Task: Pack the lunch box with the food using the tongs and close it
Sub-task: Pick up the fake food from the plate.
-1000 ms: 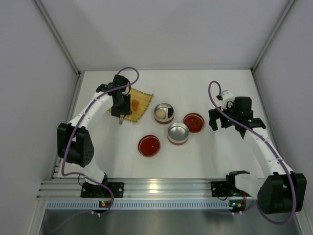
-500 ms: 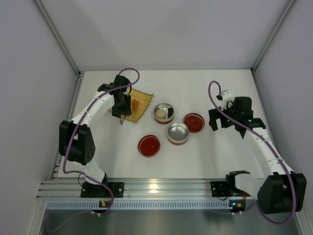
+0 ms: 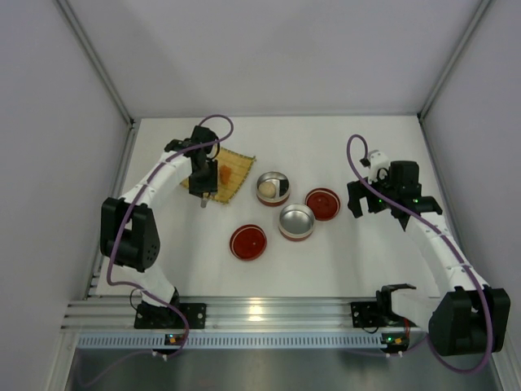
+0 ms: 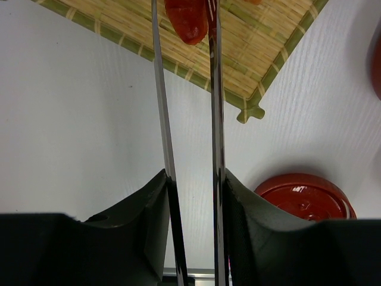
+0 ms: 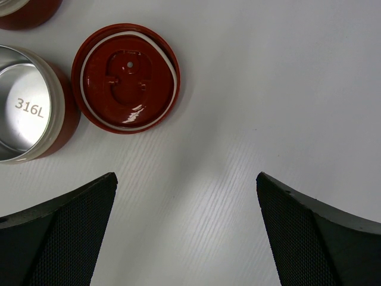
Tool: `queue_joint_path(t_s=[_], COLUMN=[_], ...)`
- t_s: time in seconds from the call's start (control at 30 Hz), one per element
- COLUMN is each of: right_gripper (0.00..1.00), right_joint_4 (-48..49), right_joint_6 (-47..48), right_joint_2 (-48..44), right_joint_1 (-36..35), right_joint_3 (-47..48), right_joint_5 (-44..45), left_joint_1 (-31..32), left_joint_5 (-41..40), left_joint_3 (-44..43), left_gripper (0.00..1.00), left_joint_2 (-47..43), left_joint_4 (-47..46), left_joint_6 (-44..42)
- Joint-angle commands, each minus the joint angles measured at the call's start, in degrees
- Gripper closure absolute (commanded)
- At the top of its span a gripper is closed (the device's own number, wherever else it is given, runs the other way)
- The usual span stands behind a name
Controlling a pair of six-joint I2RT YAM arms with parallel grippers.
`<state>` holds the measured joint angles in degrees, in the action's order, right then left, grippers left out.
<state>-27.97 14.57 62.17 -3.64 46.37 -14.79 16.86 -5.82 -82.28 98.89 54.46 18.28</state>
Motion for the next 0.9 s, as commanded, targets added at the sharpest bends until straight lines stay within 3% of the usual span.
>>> queue_joint_path(t_s=[0.0, 0.4, 0.87], right_gripper=[0.01, 0.01, 0.01], right_joint_4=[-0.86, -1.04, -0.77], right_joint_6=[0.72, 0.64, 0.64], right_joint_2=[-0.21, -0.47, -0.56], right_joint_1=[-0.14, -0.05, -0.14], right_joint_3=[0.74, 0.74, 0.74], right_joint_5=[-0.07, -0.07, -0.51], left_joint_1=[-0.51, -1.39, -2.54], left_joint_5=[0.63, 0.38, 0.29], left_joint_3=[-1.13, -1.39, -2.09], left_gripper=[0.58, 0.70, 0.99], left_joint_2=[-0.54, -1.33, -7.30], left_joint_4=[-0.49, -0.32, -1.72], left_joint_6=[0.88, -0.88, -3.78])
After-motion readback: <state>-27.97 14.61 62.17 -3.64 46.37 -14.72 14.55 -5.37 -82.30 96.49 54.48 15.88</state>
